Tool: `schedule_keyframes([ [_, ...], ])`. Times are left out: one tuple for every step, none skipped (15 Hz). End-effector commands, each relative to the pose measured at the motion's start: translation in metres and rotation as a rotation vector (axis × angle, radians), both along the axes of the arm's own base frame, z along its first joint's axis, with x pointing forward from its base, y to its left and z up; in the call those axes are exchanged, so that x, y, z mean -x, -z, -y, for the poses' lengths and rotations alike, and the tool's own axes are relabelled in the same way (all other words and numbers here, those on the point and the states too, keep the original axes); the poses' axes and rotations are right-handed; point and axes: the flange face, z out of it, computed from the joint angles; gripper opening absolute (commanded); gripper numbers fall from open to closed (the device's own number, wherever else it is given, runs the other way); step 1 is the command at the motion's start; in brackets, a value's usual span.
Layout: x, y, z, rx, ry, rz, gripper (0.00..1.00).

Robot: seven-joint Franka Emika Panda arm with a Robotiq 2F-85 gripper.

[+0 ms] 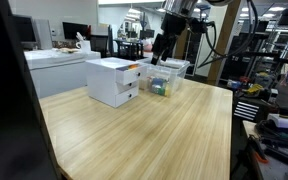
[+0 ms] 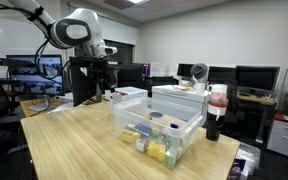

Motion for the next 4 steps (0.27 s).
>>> schedule_keyframes([
  [0.024, -0.012, -0.008, 0.009, 0.001, 0.0, 1.0],
  [0.008, -0.009, -0.003, -0.002, -0.002, 0.009, 1.0],
  [0.012, -0.011, -0.005, -0.003, -0.005, 0.006, 1.0],
  [0.014, -0.012, -0.006, -0.003, -0.006, 0.006, 1.0],
])
